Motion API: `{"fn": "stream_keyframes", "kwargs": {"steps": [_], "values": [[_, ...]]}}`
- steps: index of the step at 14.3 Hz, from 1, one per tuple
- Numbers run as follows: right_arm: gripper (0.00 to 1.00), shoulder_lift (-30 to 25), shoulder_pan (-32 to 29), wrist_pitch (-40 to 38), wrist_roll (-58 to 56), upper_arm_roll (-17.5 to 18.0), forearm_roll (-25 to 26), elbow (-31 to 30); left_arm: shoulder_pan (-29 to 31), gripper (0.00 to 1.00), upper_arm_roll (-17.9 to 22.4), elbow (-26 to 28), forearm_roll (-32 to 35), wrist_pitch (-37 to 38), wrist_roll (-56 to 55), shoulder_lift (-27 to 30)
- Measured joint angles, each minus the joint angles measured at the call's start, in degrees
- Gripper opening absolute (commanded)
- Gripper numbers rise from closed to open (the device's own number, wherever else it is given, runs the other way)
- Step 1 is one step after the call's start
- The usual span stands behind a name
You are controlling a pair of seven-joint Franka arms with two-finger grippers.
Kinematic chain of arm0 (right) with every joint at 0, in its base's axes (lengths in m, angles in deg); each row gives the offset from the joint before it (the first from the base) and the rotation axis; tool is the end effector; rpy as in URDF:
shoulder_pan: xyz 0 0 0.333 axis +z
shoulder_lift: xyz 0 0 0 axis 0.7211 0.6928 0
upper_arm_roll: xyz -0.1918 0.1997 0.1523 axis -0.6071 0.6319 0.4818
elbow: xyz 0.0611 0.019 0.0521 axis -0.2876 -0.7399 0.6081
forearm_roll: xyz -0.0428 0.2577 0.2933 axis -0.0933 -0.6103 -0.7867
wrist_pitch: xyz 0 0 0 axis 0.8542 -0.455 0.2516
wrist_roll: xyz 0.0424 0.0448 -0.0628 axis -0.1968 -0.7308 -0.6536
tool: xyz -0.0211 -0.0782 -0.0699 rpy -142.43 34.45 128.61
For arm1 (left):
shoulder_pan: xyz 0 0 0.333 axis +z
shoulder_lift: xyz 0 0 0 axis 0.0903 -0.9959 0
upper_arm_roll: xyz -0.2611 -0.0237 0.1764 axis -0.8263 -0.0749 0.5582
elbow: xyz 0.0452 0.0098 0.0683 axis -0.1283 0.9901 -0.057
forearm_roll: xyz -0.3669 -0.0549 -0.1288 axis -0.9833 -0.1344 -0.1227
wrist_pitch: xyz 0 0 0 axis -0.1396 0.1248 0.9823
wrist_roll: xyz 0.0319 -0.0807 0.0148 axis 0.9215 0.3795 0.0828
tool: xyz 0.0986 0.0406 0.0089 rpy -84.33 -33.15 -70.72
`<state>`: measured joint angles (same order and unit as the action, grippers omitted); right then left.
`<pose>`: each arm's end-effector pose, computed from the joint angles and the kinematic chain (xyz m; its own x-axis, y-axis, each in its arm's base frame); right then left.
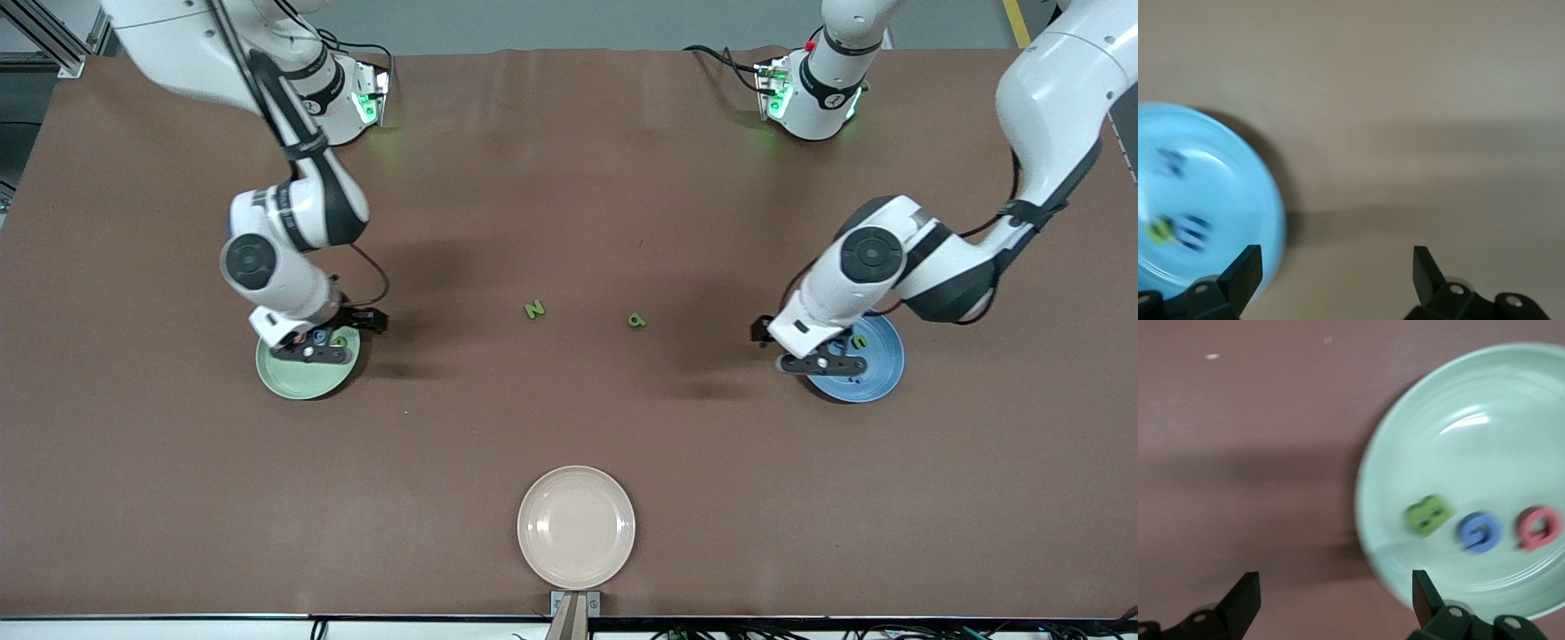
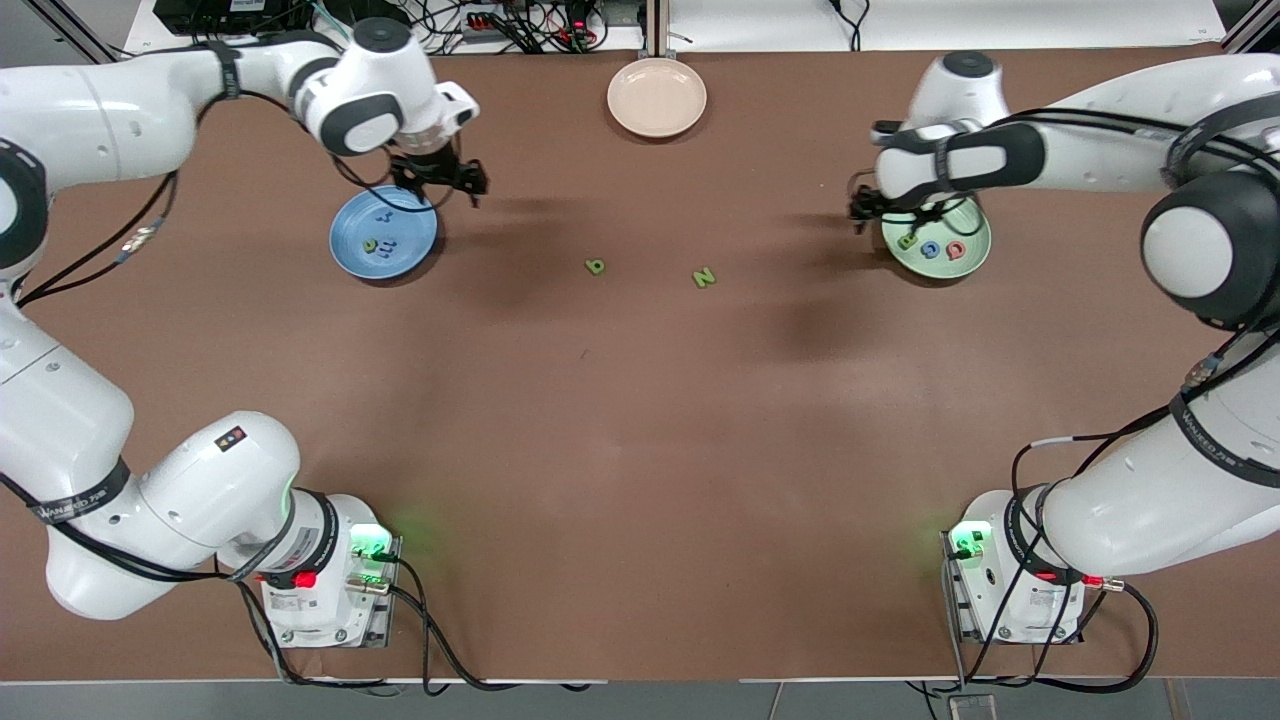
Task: Sort upper and lower case letters into plates
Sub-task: 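Grasp the green b with the left gripper while the right grasps green N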
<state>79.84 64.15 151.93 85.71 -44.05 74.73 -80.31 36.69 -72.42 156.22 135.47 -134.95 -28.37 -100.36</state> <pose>0.5262 0.1699 0.2319 0.9889 -0.1336 -0.0658 -0.1327 -0.9910 0.0180 0.5495 -0.2008 0.2663 0.9997 -0.0038 -0.0229 -0.0045 -0.9995 -0.0305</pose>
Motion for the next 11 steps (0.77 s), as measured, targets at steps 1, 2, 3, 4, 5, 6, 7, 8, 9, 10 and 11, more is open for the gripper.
{"fn": "stream_keyframes", "kwargs": {"steps": [1,2,3,4,5,6,7,8,9,10,11], "values": [[1.0,0.0,2.9,0.1,5.4,0.0,0.0,0.6,-2.3,1.0,-0.1,-0.2,-1.8,0.0,-3.4,0.0],[1.0,0.0,5.7,0.4,10.4,0.1,0.0,1.2,-4.6,1.0,0.0,-0.6,-3.6,0.0,-6.8,0.0],[1.0,0.0,8.4,1.0,15.4,0.1,0.0,1.8,-7.0,1.0,0.0,-1.1,-5.4,0.0,-11.2,0.0],[1.0,0.2,10.8,1.6,19.9,0.1,0.0,2.2,-9.1,1.0,0.0,-1.6,-6.8,0.0,-17.2,0.0],[1.0,0.6,13.1,2.7,24.3,0.1,0.0,2.5,-10.8,1.0,0.1,-2.2,-7.6,0.0,-24.0,0.0],[1.0,1.3,15.2,3.8,28.1,0.1,0.0,2.7,-12.2,1.0,0.1,-2.6,-8.0,0.0,-30.0,0.0],[1.0,2.3,16.9,4.7,31.4,0.1,0.0,3.1,-13.7,1.0,0.5,-3.0,-8.3,0.0,-34.6,0.0],[1.0,3.3,18.3,5.2,34.4,0.1,0.0,3.7,-15.7,1.0,1.6,-3.3,-8.9,-0.1,-37.9,0.1],[1.0,4.5,19.5,5.5,37.3,0.1,0.0,4.6,-18.5,1.0,3.9,-3.9,-9.8,-0.5,-40.8,0.1],[1.0,5.6,20.5,5.6,39.7,0.1,0.0,5.8,-21.8,1.0,6.8,-4.7,-10.2,-2.0,-44.4,0.1],[1.0,6.8,21.3,5.6,42.0,0.1,0.0,7.0,-25.3,1.0,9.9,-5.4,-10.3,-4.1,-48.3,0.1]]}}
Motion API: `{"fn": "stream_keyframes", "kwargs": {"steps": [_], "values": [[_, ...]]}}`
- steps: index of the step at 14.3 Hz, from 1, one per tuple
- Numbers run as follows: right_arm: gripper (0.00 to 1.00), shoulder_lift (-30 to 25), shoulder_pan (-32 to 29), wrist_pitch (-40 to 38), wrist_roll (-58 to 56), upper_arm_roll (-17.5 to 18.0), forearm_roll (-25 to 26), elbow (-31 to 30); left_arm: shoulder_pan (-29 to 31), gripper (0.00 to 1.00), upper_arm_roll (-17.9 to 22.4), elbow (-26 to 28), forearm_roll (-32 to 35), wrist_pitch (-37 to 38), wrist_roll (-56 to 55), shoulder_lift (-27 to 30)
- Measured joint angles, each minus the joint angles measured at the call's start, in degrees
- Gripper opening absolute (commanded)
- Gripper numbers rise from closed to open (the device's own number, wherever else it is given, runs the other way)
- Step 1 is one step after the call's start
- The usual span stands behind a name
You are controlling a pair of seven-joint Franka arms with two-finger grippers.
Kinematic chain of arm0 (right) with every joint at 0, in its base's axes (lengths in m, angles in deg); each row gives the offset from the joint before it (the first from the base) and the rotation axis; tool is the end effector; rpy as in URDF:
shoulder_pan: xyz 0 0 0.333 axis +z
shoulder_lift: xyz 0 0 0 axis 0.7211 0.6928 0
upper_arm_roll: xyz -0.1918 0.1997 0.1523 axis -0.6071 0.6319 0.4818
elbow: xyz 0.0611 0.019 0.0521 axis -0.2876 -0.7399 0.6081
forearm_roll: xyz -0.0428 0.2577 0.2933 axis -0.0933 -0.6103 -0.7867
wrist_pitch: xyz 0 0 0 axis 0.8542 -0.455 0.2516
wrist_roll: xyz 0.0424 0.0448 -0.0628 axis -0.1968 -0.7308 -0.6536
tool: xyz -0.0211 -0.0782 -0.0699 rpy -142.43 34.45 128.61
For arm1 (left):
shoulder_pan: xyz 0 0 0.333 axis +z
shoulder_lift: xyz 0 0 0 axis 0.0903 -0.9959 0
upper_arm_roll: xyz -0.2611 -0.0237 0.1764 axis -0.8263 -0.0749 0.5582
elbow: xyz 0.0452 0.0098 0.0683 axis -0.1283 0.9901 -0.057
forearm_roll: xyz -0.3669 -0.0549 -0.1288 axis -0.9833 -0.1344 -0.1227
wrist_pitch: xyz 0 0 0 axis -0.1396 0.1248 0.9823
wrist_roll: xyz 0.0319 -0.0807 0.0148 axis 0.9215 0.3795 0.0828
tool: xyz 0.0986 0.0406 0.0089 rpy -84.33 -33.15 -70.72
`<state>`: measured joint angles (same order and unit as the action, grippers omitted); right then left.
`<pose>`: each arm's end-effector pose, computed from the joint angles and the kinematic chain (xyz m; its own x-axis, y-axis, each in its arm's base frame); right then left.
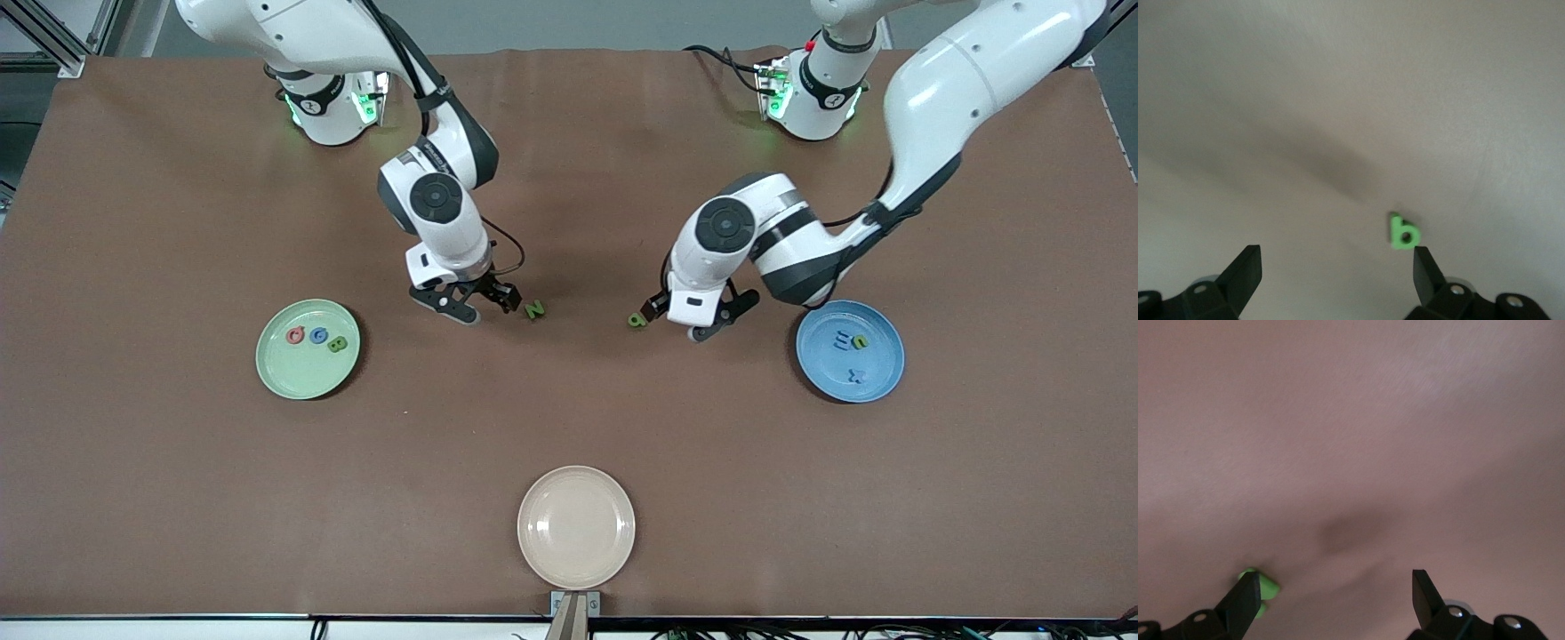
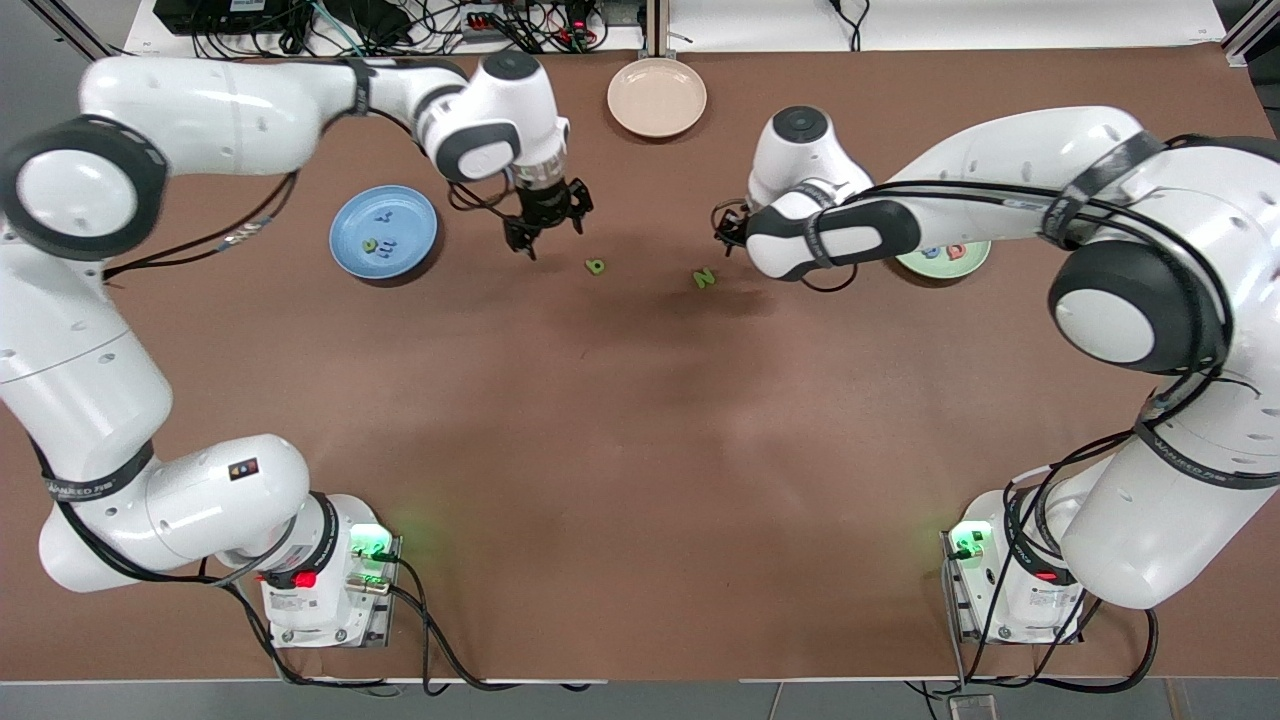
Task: Sort upper and lower case letters into plates
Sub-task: 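Grasp the green b with the left gripper while the right grasps green N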
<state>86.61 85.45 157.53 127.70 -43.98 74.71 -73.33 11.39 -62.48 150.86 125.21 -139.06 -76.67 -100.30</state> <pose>0.4615 0.3769 0.2187 0.8802 -0.4746 0.0027 -0.4742 -0.8797 -0.0360 0.4915 -0.3624 0.2411 0.7714 0.6295 -0.0934 0.6282 -0.7767 -0.0465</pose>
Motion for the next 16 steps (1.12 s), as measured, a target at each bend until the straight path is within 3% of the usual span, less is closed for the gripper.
{"fn": "stream_keyframes", "kwargs": {"steps": [3,8,12,16], "values": [[1.0,3.2,2.1,0.0,5.8,0.0,0.0,3.8,-7.9,1.0,6.3,-1.8,0.0,-3.7,-6.4,-0.1],[1.0,7.3,4.2,0.0,12.6,0.0,0.0,8.2,-13.4,0.98,12.4,-2.8,-0.4,-8.5,-7.7,-0.1],[0.95,10.1,4.3,0.0,25.3,-0.1,0.1,11.2,-14.6,0.8,13.9,-2.8,-0.5,-9.1,-8.5,-0.4],[0.86,11.2,4.4,-0.6,30.0,-0.2,0.1,12.5,-14.6,0.75,13.9,-2.8,-0.6,-9.5,-10.1,-1.0]]}}
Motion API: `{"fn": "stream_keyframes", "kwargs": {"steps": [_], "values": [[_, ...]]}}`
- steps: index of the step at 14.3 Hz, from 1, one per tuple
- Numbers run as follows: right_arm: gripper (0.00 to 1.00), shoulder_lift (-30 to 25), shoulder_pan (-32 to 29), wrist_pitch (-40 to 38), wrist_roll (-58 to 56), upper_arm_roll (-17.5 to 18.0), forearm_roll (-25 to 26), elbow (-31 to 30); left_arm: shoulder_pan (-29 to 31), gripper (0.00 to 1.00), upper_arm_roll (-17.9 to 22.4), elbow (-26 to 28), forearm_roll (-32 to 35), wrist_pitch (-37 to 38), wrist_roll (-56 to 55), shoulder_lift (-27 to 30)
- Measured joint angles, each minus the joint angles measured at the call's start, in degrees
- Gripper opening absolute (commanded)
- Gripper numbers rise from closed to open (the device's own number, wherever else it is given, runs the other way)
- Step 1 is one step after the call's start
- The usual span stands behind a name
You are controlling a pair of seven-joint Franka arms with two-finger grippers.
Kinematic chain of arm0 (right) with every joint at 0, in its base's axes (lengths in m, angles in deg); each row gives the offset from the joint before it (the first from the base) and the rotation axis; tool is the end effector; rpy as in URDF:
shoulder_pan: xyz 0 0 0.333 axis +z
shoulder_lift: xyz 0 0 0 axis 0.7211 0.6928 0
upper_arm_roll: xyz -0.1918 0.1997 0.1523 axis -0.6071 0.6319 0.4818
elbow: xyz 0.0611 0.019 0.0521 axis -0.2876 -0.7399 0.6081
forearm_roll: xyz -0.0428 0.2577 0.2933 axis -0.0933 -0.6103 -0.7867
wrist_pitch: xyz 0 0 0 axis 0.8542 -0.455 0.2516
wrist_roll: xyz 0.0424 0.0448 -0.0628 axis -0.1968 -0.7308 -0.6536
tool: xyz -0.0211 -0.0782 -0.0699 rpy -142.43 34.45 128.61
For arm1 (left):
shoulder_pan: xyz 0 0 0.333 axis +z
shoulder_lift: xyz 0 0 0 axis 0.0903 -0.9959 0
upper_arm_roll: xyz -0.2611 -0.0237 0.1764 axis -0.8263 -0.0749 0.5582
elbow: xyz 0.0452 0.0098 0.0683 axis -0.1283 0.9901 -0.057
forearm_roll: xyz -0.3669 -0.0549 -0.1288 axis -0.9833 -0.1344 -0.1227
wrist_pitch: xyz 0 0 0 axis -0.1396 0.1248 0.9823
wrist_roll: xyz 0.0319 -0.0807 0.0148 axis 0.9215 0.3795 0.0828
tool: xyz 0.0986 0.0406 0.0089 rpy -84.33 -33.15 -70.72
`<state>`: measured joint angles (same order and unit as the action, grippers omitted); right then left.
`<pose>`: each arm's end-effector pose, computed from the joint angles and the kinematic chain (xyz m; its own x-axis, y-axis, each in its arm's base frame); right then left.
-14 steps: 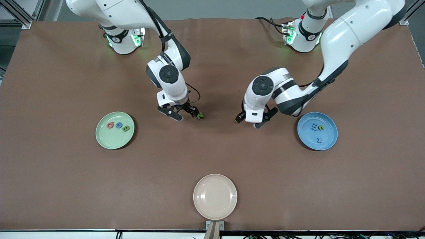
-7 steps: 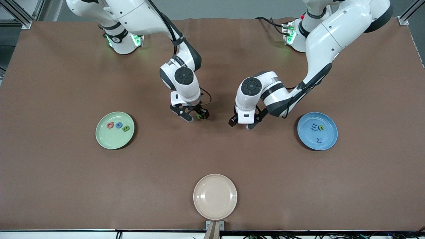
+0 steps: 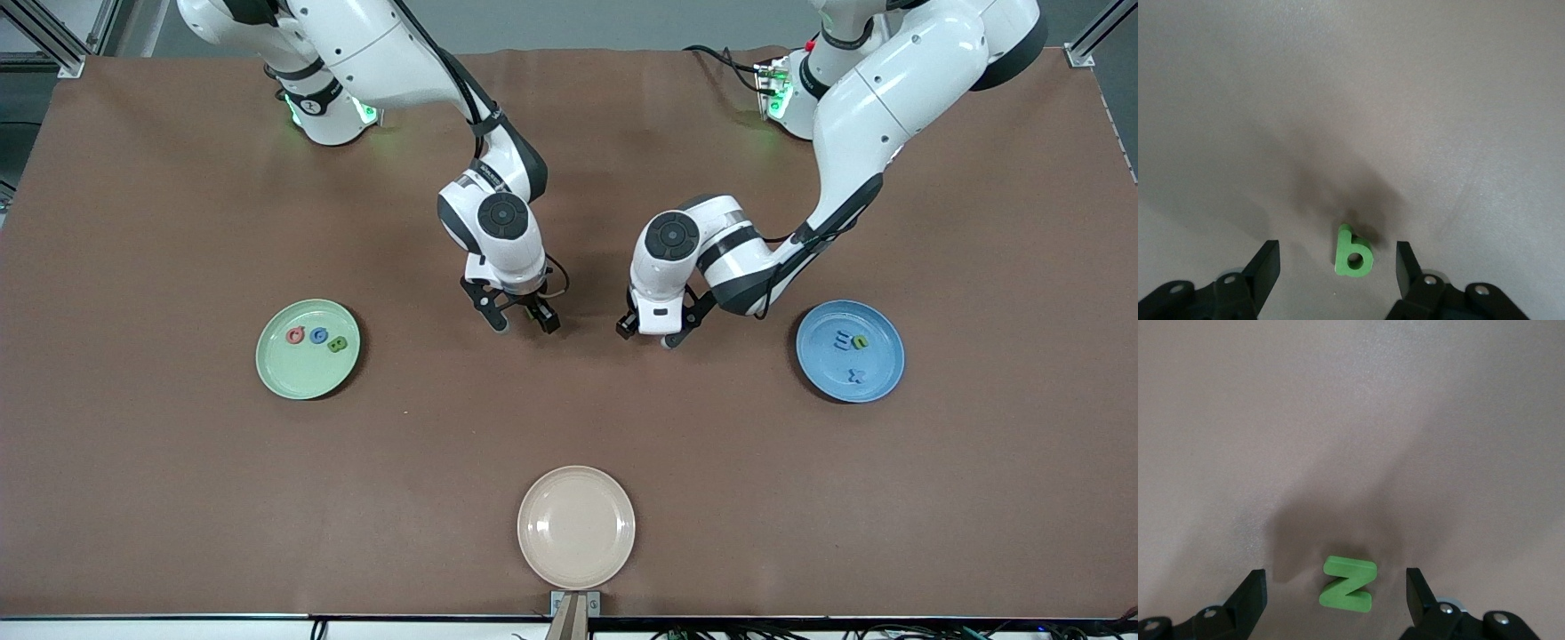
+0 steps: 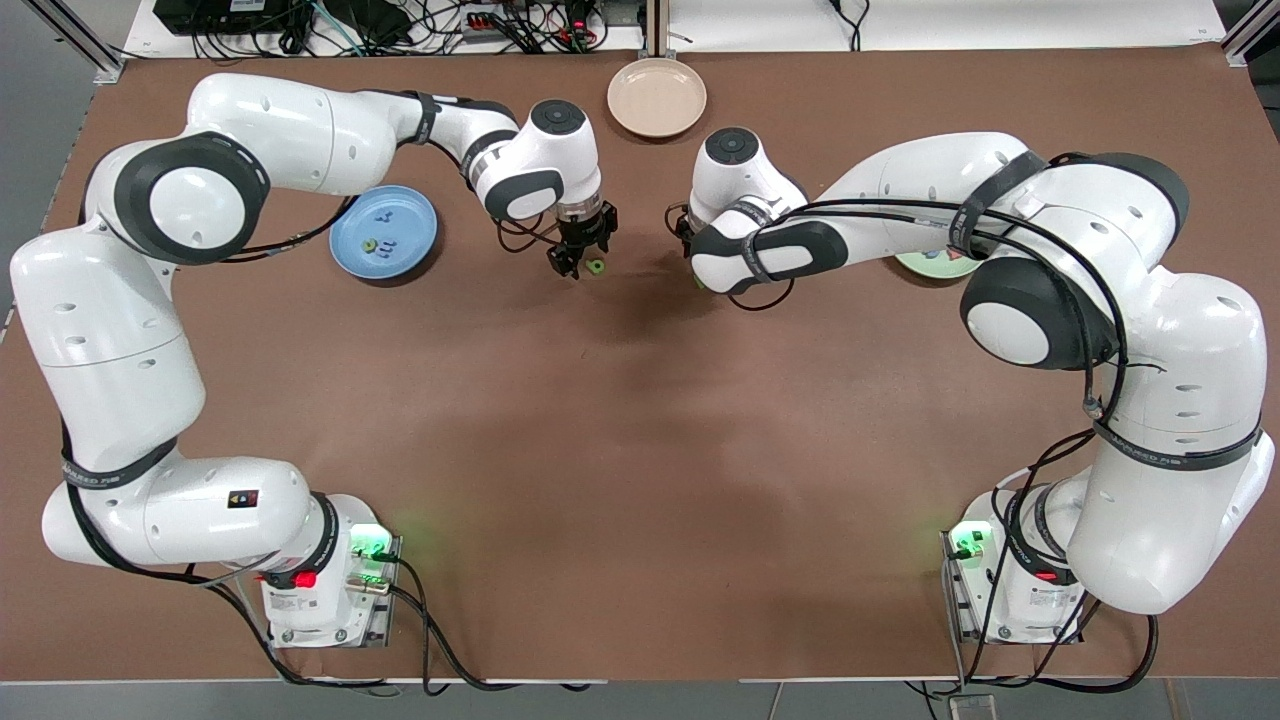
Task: Sort upper and lower case letters into plates
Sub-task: 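Grasp the green b with the left gripper while the right grasps green N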
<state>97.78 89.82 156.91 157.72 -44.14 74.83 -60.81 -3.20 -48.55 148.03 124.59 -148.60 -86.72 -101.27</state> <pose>0.4701 0.4456 0.1814 0.5881 -0.8087 -0.0146 -0.8083 -0.5870 -0.0455 0.4848 -0.3987 0.1865 0.6799 0.7318 -0.0484 0.7321 -0.6810 -0.0125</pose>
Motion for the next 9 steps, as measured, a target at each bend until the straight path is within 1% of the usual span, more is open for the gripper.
{"fn": "stream_keyframes", "kwargs": {"steps": [3,4,6,8,9], "values": [[0.75,0.0,0.1,-0.7,0.5,-0.1,0.0,0.1,0.0,0.75,0.0,-0.1,0.0,-0.5,-0.1,-0.6],[0.72,0.0,0.2,-1.2,0.5,-0.1,0.1,0.1,-0.2,0.74,0.1,-0.2,0.0,-0.6,-0.1,-0.8],[0.62,0.0,0.5,-2.0,0.5,-0.1,0.5,0.1,-1.2,0.68,0.9,-0.6,0.0,-0.6,-0.1,-1.1],[0.48,0.0,0.9,-2.2,0.5,-0.1,0.8,0.1,-2.1,0.61,1.8,-0.9,0.0,-0.7,-0.1,-1.2],[0.37,0.0,1.1,-2.2,0.6,-0.1,0.9,0.1,-2.3,0.57,1.9,-0.9,0.0,-0.7,-0.2,-1.2]]}}
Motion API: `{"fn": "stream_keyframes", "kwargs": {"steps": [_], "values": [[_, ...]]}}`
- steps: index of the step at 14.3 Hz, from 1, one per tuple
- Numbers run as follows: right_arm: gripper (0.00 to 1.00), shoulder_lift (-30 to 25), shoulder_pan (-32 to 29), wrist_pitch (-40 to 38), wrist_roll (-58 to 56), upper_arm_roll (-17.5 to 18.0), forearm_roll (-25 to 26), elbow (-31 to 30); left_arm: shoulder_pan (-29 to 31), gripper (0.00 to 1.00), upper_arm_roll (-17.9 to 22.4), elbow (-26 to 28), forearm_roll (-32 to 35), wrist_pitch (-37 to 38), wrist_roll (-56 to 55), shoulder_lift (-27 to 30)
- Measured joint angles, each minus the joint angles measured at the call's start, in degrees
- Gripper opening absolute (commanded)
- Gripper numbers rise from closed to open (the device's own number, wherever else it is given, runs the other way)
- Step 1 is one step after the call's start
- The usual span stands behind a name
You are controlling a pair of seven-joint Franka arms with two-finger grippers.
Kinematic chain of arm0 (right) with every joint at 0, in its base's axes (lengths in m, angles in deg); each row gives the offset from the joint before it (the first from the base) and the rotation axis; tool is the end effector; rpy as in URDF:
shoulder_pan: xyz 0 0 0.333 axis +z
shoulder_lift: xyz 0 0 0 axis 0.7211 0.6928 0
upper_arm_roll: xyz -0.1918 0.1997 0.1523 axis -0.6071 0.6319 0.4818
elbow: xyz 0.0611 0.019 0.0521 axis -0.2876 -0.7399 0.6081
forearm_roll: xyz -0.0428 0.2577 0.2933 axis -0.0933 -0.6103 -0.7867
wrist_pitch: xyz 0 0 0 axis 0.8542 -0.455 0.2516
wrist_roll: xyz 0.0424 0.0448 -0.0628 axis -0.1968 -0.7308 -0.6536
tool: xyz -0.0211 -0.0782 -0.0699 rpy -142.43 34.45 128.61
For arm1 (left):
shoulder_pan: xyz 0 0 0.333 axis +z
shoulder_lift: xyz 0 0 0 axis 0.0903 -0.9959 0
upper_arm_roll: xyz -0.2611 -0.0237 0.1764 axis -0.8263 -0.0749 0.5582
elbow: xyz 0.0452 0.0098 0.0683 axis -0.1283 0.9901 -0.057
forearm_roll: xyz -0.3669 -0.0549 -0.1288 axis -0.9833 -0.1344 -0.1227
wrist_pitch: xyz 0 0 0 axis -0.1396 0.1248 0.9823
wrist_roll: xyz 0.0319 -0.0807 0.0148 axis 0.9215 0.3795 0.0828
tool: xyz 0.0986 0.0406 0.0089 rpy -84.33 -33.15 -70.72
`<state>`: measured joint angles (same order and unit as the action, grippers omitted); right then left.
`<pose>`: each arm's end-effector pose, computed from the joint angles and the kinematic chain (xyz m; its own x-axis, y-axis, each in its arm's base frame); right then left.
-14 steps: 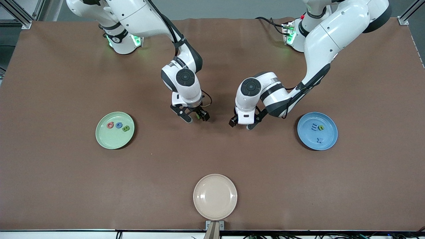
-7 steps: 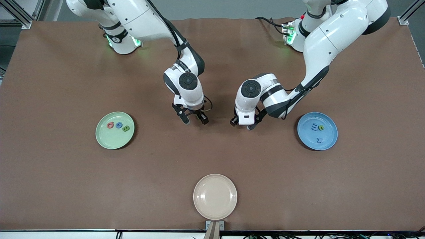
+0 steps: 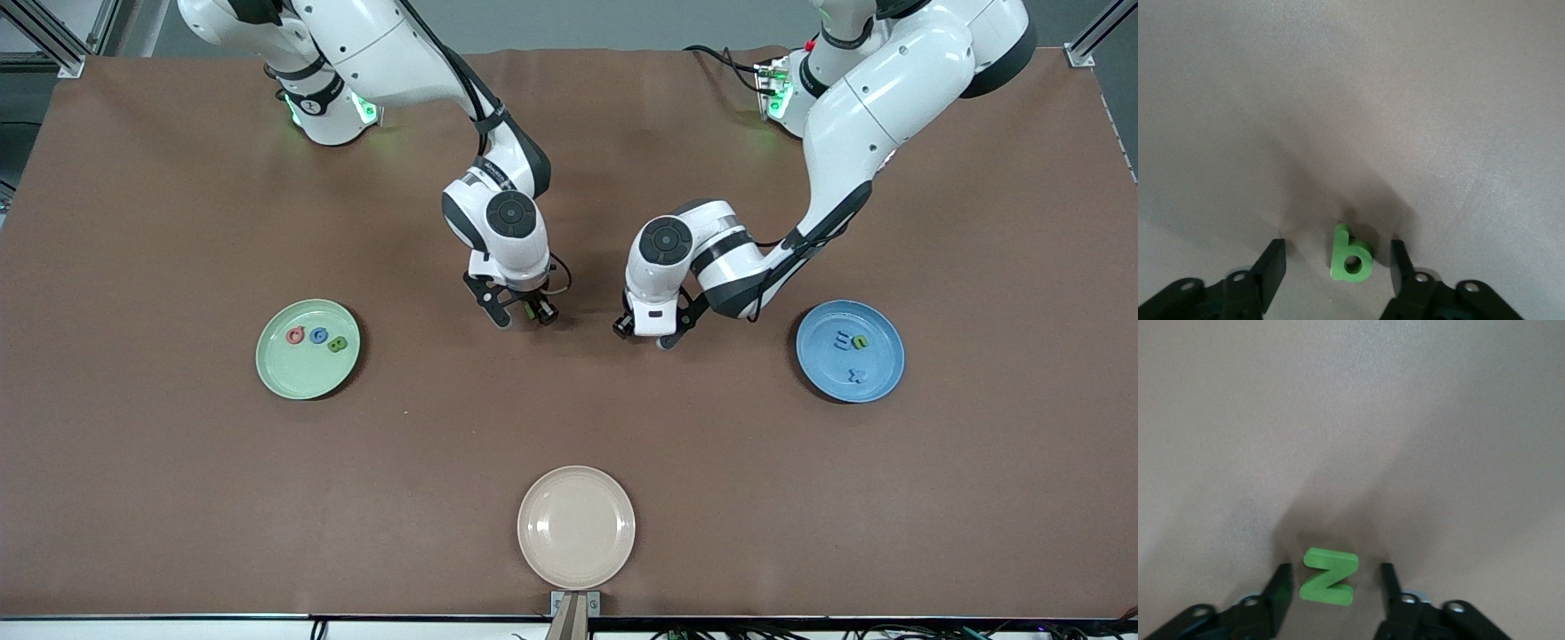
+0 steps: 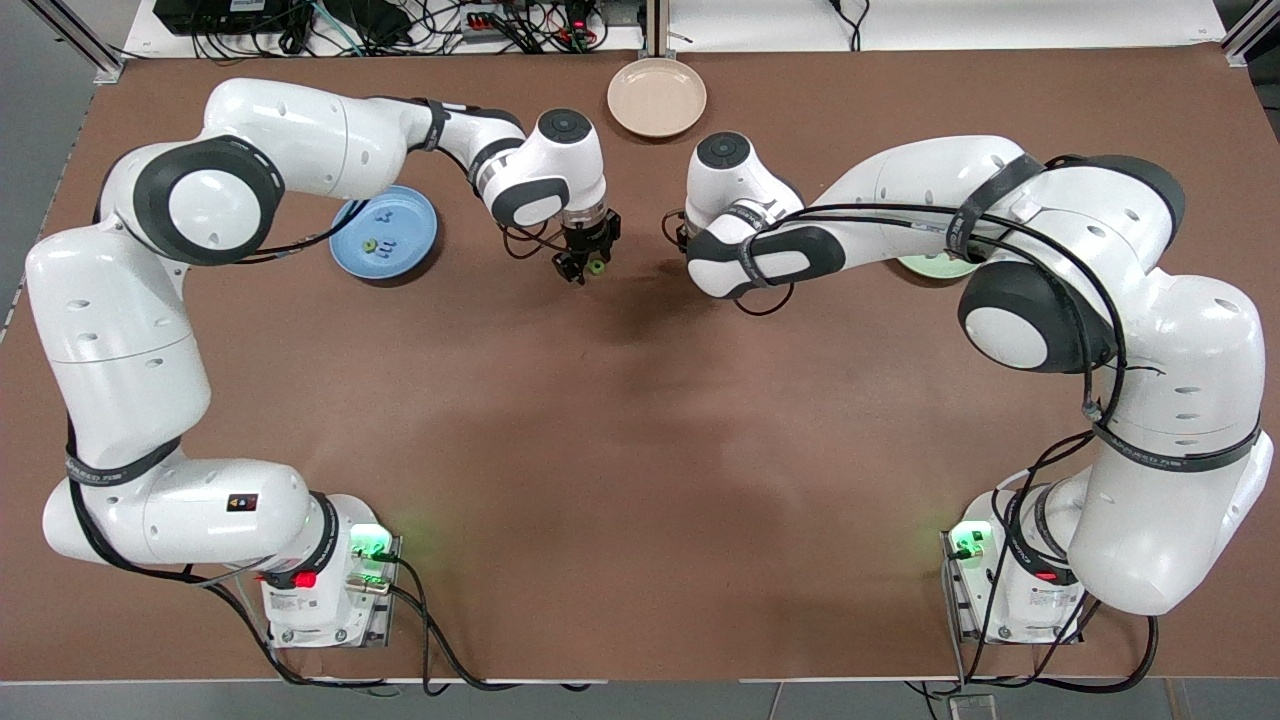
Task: Sort upper and lower case letters into plates
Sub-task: 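Grasp the green b with the left gripper while the right grasps green N, then carry and drop the b in the blue plate while the right drops N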
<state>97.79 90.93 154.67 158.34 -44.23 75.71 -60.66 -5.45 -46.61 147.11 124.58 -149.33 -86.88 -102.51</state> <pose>0.4596 0.4518 0.1787 0.6037 -0.7972 -0.0002 -0.7972 -0.6037 -0.0104 0.4824 -0.4046 0.1725 0.6827 0.7292 -0.0479 0.7292 -0.6840 -0.0195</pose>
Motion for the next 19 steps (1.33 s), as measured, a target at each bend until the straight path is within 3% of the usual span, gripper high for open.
{"fn": "stream_keyframes", "kwargs": {"steps": [3,10,14,17,19], "values": [[0.02,0.0,0.3,0.0,0.0,0.0,0.1,0.2,0.0,0.42,0.0,-0.2,0.0,-0.3,0.0,0.0],[0.0,-0.3,-0.2,-3.1,-4.5,-1.8,0.8,0.8,-0.2,0.16,0.1,-0.7,0.0,-0.4,-1.8,0.0],[0.0,-4.2,-5.1,-8.5,-18.5,-3.2,1.0,0.0,-0.2,0.15,0.1,-0.9,0.0,-0.2,-1.8,0.0],[0.0,-9.5,-12.2,-8.8,-32.3,-3.5,1.1,-5.5,1.5,0.15,-0.5,-1.6,0.0,0.8,-1.3,1.6],[0.0,-12.9,-17.6,-8.7,-41.9,-3.6,1.1,-9.2,6.2,0.15,-4.2,-1.7,0.0,5.0,2.6,2.9]]}}
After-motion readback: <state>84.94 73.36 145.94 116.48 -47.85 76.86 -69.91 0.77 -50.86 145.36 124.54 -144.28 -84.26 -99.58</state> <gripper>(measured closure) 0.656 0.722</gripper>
